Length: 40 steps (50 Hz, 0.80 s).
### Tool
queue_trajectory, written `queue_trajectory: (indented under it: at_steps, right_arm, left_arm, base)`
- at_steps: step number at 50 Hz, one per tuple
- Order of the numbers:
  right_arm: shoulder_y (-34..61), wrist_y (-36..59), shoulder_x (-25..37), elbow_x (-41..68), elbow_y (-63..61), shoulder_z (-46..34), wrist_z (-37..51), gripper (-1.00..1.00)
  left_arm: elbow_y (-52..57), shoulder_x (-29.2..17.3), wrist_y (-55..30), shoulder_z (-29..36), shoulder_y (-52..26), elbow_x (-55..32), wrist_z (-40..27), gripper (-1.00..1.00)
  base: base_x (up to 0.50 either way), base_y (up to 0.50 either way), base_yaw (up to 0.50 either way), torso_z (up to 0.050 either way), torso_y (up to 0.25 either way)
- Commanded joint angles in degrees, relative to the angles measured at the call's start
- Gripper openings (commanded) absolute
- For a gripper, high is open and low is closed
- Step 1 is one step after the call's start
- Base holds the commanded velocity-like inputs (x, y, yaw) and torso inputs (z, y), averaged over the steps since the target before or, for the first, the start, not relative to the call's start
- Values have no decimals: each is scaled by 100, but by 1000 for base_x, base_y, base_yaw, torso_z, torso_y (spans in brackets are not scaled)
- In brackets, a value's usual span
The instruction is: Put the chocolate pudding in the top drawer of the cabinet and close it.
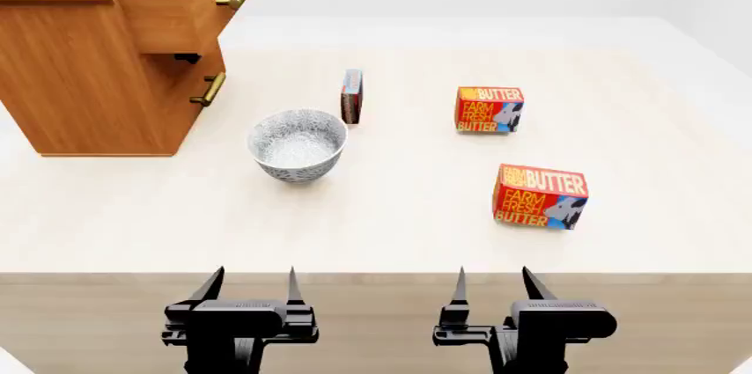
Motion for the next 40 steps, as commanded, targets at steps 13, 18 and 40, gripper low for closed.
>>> queue_trajectory:
  at_steps: [13, 18, 40]
  right_arm:
    - [181, 87, 266, 317, 117, -319, 356, 100]
    - [538, 868, 372, 369, -699, -324, 482, 100]
    - [3274, 3671, 955, 585, -1631, -293, 464, 100]
  left_arm:
    - [191, -297, -252, 370, -96, -466, -183, 100]
    - [1196, -447, -1114, 418, -386, -550, -231, 100]
    - [2767, -1089, -4694, 299, -3322, -1238, -109, 100]
  base:
    - [0, 0, 0, 12, 0]
    - [0, 0, 0, 50, 0]
    - [0, 0, 0, 50, 0]
